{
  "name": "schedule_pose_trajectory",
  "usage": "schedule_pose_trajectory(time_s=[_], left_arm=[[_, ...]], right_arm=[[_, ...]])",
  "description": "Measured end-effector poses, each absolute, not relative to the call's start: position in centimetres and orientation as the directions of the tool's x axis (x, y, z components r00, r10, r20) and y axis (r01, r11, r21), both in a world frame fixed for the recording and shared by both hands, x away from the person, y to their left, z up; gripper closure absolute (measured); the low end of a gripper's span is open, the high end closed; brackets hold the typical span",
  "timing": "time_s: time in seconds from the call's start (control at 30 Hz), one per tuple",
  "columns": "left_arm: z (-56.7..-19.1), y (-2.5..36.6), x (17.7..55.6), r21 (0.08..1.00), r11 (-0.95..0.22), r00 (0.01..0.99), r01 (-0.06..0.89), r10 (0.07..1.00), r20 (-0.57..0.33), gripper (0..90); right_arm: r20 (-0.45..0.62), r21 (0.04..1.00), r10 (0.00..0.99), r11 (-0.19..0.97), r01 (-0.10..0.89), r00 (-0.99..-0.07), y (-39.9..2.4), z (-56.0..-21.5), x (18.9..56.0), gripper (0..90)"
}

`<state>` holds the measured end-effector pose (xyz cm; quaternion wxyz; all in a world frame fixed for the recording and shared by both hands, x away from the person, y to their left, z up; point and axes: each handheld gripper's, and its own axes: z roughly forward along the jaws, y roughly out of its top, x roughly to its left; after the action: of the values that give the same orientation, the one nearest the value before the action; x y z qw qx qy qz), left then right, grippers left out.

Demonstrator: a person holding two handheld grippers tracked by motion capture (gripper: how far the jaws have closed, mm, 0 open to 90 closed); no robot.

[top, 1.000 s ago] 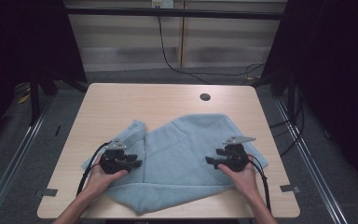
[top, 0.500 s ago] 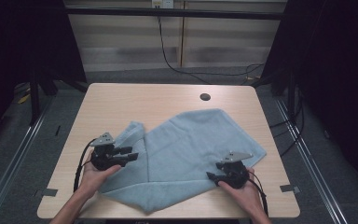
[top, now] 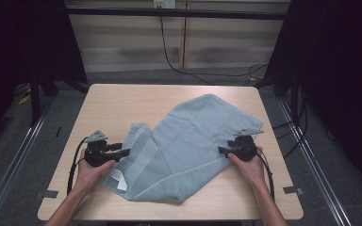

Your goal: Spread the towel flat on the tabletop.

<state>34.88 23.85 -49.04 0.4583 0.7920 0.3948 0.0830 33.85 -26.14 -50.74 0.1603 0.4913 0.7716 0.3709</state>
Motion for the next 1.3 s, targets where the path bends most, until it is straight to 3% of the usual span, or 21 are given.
schedule_pose_trajectory(time_s=[0.13, 0.2, 0.3, 0.37, 0.57, 0.73, 0.87, 1.03, 1.1, 1.17, 1.23, 1.3], left_arm=[[-50.1, 22.7, 35.1, 0.756, -0.340, 0.713, 0.559, 0.662, -0.230, 52.4], [-50.3, 22.3, 34.9, 0.746, -0.373, 0.729, 0.551, 0.651, -0.212, 60.1], [-50.3, 22.0, 34.6, 0.746, -0.401, 0.752, 0.531, 0.628, -0.198, 79.9], [-50.0, 21.8, 34.4, 0.743, -0.393, 0.752, 0.541, 0.621, -0.220, 84.6], [-49.2, 21.8, 32.9, 0.753, -0.366, 0.783, 0.547, 0.543, -0.304, 83.9], [-49.0, 22.7, 33.8, 0.774, -0.310, 0.743, 0.552, 0.604, -0.287, 69.7], [-49.0, 24.6, 34.7, 0.779, -0.225, 0.679, 0.585, 0.661, -0.319, 69.0], [-50.1, 24.7, 35.1, 0.749, -0.285, 0.669, 0.598, 0.693, -0.270, 71.6], [-50.5, 24.3, 35.1, 0.735, -0.313, 0.675, 0.602, 0.691, -0.259, 71.7], [-50.7, 23.9, 35.0, 0.736, -0.326, 0.682, 0.593, 0.690, -0.243, 71.8], [-50.7, 23.7, 35.0, 0.738, -0.343, 0.689, 0.581, 0.691, -0.220, 71.8], [-50.7, 23.7, 34.9, 0.740, -0.350, 0.694, 0.574, 0.688, -0.212, 72.2]], right_arm=[[0.112, 0.708, 0.880, 0.255, 0.658, -0.461, -25.4, -50.2, 33.9, 36.6], [0.135, 0.739, 0.853, 0.252, 0.625, -0.504, -24.1, -49.2, 32.9, 38.4], [0.169, 0.779, 0.794, 0.255, 0.573, -0.584, -21.4, -47.5, 31.4, 40.5], [0.195, 0.779, 0.749, 0.274, 0.564, -0.633, -19.1, -47.1, 30.6, 41.6], [0.248, 0.771, 0.589, 0.360, 0.525, -0.769, -12.5, -47.4, 28.1, 50.8], [0.287, 0.755, 0.460, 0.431, 0.494, -0.840, -8.1, -48.3, 26.4, 52.6], [0.279, 0.732, 0.418, 0.490, 0.473, -0.865, -5.6, -49.4, 26.0, 49.1], [0.241, 0.735, 0.427, 0.506, 0.451, -0.871, -5.4, -50.0, 25.9, 49.5], [0.200, 0.740, 0.435, 0.521, 0.426, -0.878, -5.2, -50.1, 25.8, 54.3], [0.155, 0.742, 0.450, 0.535, 0.404, -0.880, -5.1, -50.1, 25.6, 65.7], [0.149, 0.744, 0.459, 0.531, 0.405, -0.876, -5.2, -50.1, 25.5, 76.5], [0.149, 0.748, 0.461, 0.526, 0.405, -0.875, -5.4, -49.9, 25.5, 81.9]])
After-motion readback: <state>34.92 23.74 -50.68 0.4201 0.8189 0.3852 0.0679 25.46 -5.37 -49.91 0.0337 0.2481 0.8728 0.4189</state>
